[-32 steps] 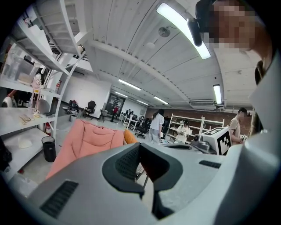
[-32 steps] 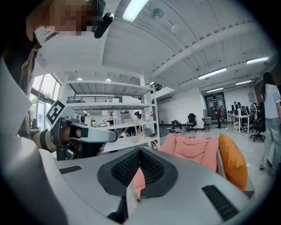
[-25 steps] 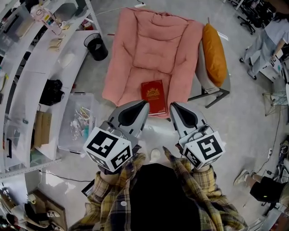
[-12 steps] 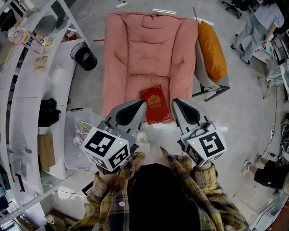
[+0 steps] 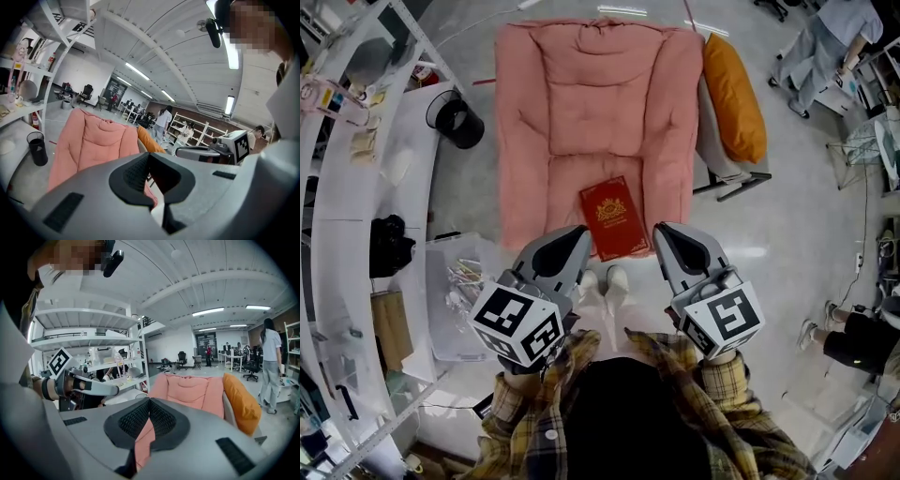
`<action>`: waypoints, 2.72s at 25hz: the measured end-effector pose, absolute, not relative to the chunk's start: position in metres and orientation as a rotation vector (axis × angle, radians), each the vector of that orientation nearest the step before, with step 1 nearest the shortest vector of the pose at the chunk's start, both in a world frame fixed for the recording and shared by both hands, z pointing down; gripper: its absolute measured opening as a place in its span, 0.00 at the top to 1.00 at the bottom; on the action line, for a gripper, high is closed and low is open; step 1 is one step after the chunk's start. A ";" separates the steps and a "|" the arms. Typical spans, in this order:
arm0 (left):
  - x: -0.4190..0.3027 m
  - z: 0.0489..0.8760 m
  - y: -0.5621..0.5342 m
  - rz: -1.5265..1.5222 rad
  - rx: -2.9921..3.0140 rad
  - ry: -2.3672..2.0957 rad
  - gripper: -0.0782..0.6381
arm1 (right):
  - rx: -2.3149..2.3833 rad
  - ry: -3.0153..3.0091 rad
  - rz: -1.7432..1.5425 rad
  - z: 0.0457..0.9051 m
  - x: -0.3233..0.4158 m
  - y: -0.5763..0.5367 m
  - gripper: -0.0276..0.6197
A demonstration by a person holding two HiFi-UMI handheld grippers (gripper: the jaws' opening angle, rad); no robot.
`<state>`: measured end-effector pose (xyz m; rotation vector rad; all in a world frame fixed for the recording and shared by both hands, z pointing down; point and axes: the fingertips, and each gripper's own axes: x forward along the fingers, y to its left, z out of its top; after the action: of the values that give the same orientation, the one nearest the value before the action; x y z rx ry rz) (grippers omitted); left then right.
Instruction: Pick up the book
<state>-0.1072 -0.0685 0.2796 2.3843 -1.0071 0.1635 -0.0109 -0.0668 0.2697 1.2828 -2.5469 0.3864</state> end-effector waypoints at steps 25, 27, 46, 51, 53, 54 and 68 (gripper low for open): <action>-0.071 0.467 -0.073 0.242 2.026 -0.891 0.72 | 1.092 -2.530 0.656 0.407 0.010 -0.084 0.93; -0.065 0.489 -0.071 0.239 1.989 -0.849 0.70 | 1.082 -2.518 0.662 0.417 0.011 -0.086 0.93; -0.066 0.705 -0.035 0.294 1.558 -0.691 0.52 | 1.041 -2.378 0.801 0.514 0.023 -0.077 0.93; -0.068 0.746 -0.033 0.254 1.476 -0.695 0.52 | 1.011 -2.361 0.832 0.535 0.020 -0.067 0.93; -0.068 0.762 -0.031 0.262 1.456 -0.694 0.52 | 0.998 -2.351 0.850 0.542 0.020 -0.063 0.93; -0.069 0.769 -0.030 0.268 1.448 -0.689 0.52 | 0.993 -2.348 0.861 0.545 0.019 -0.062 0.93; -0.056 0.834 -0.018 0.294 1.381 -0.519 0.47 | 0.901 -2.333 0.975 0.578 0.002 -0.040 0.93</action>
<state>-0.0563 -0.0184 0.8339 1.3810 -0.5185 0.2943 0.0022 -0.0396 0.5781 0.9013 -2.3333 0.9747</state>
